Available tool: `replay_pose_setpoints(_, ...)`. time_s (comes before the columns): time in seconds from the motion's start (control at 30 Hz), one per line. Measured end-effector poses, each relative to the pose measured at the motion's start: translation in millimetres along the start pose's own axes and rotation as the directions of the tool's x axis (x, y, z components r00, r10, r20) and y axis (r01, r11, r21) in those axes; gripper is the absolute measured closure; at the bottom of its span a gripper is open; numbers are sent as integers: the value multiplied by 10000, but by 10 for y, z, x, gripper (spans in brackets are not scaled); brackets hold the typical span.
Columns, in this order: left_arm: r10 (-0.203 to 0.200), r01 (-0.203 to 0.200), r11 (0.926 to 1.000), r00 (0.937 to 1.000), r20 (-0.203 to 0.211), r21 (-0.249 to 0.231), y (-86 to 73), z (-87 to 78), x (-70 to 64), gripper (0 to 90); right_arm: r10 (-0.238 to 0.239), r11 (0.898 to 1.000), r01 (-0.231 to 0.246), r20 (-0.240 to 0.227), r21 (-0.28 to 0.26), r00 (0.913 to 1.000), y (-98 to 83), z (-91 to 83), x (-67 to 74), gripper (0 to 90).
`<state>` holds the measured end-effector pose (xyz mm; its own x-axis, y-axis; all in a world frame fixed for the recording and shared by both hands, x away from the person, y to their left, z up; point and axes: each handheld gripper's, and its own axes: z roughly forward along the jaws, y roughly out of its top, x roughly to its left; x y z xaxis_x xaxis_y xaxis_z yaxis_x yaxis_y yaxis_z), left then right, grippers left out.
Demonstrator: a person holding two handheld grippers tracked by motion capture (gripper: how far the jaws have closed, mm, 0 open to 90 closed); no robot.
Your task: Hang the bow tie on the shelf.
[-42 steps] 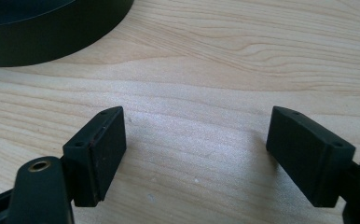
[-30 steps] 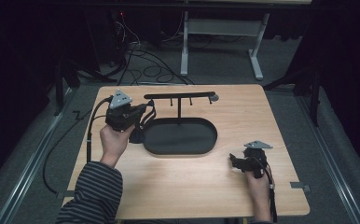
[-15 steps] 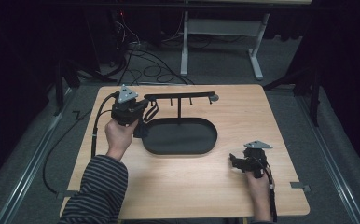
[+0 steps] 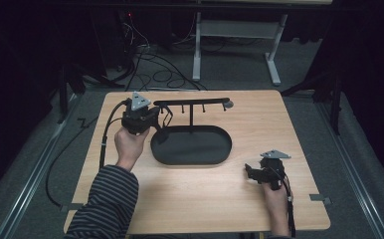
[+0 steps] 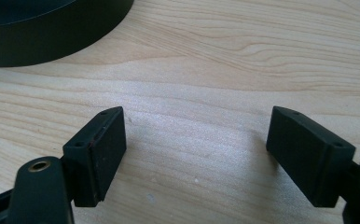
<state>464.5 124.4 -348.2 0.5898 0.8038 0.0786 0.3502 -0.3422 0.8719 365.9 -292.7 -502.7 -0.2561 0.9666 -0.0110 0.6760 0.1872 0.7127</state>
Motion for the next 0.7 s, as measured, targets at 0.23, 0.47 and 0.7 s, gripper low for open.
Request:
replay_pose_setpoints(0.23,-117,117,9999,9999,-17,42,-14,11,38,867,10,10000,-10,1,0,10000,0,0,0,210)
replay_pose_setpoints(0.47,-178,178,9998,9998,-57,116,-43,14,56,864,15,10000,-15,-2,1,10000,0,0,0,210)
replay_pose_setpoints(0.7,-267,267,9996,9996,58,86,-83,-12,72,838,11,10000,-11,-1,2,10000,0,0,0,210)
